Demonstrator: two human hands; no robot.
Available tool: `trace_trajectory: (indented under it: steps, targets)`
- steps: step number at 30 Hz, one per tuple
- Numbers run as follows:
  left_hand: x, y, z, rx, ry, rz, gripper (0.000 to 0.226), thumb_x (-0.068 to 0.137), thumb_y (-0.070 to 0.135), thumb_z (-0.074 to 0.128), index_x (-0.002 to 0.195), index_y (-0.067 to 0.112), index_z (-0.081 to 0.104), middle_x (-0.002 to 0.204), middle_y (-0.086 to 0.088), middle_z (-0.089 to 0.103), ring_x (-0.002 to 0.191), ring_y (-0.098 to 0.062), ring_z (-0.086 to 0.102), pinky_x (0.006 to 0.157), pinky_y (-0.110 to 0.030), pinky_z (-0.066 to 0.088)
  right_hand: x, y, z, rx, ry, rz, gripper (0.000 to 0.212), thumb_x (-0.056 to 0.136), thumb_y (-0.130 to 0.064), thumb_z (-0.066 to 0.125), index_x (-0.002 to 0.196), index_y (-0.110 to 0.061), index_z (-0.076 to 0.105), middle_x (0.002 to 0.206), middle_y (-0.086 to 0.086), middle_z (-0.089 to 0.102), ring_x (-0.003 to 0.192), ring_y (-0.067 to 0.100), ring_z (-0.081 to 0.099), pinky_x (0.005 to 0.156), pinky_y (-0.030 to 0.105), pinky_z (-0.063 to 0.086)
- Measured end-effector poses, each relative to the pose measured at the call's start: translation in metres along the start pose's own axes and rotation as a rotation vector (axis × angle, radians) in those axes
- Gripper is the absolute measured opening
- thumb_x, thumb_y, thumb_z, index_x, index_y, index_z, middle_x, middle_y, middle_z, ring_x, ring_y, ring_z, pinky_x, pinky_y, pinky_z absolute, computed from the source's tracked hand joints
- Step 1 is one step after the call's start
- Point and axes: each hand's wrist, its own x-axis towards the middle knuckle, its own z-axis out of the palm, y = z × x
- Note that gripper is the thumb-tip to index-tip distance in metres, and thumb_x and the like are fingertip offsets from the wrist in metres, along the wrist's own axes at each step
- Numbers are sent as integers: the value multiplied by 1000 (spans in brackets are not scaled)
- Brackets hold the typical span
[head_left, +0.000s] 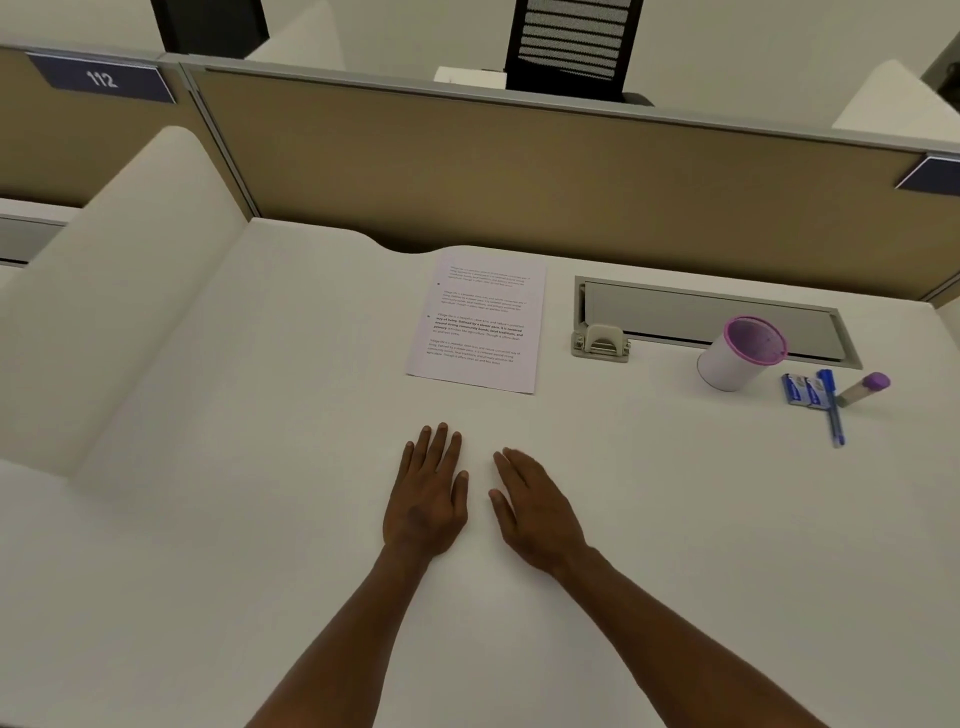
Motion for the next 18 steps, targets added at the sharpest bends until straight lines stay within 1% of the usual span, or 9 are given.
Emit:
trace_trajectory:
  steps: [1, 3, 5, 7, 10, 12, 14, 16, 18]
  targets:
    - [0, 0, 0, 1, 1, 2, 60, 103, 42, 24, 158, 22, 18, 167, 1, 11, 155, -16, 2, 127, -39, 9, 8, -2, 0, -20, 20, -12, 52, 99, -34, 43, 145, -10, 42, 146, 13, 47, 137, 25, 42, 115, 34, 32]
    - [0, 0, 0, 4, 1, 5, 59, 103, 42, 25, 158, 21, 19, 167, 0, 11, 155, -16, 3, 127, -39, 9, 21, -6, 1, -51, 1, -21, 50, 99, -34, 46, 142, -9, 47, 140, 15, 51, 132, 28, 46, 110, 38, 38]
    - [0, 0, -1, -3, -5, -1, 59, 103, 42, 26, 158, 22, 19, 167, 1, 10, 155, -15, 2, 127, -39, 9, 27, -6, 2, -101, -10, -50, 44, 96, -32, 52, 133, -9, 56, 132, 14, 58, 124, 29, 52, 103, 38, 44]
    - [0, 1, -2, -7, -12, -3, 59, 103, 42, 26, 159, 23, 17, 167, 2, 9, 155, -14, 0, 127, -39, 9, 25, 1, 1, -152, 6, -126, 32, 91, -23, 62, 118, -7, 66, 116, 12, 66, 110, 29, 60, 92, 36, 52]
    - [-1, 2, -3, -13, -3, -5, 59, 103, 41, 27, 159, 23, 17, 167, 3, 9, 155, -15, 1, 127, -38, 8, 17, 19, -7, -163, 55, -214, 10, 85, -7, 64, 94, -5, 70, 95, 8, 67, 90, 26, 62, 77, 36, 54]
    - [-1, 2, -4, -14, 2, -6, 59, 103, 40, 29, 158, 23, 18, 167, 2, 11, 155, -15, 2, 127, -39, 10, 14, 30, -17, -60, 129, -106, 4, 83, -6, 66, 82, -7, 69, 88, 4, 66, 85, 24, 60, 72, 35, 53]
    - [-1, 2, -3, -13, -3, -5, 59, 103, 40, 29, 159, 23, 17, 167, 2, 10, 155, -15, 1, 127, -40, 10, 14, 38, -27, 95, 224, 53, 6, 83, -6, 67, 86, -10, 72, 92, 2, 69, 88, 20, 62, 77, 29, 52]
    - [-1, 2, -3, -9, -4, -6, 59, 103, 40, 28, 159, 23, 17, 167, 2, 10, 155, -16, 1, 127, -40, 9, 17, 46, -35, 186, 265, 165, 20, 83, -1, 64, 99, -9, 73, 103, 5, 70, 99, 21, 64, 88, 30, 51]
    - [-1, 3, -3, -5, -6, -5, 59, 103, 39, 28, 159, 22, 17, 167, 1, 10, 155, -17, 2, 127, -40, 7, 20, 47, -38, 141, 134, 248, 31, 88, -1, 55, 116, -5, 68, 120, 10, 64, 115, 26, 57, 100, 30, 43]
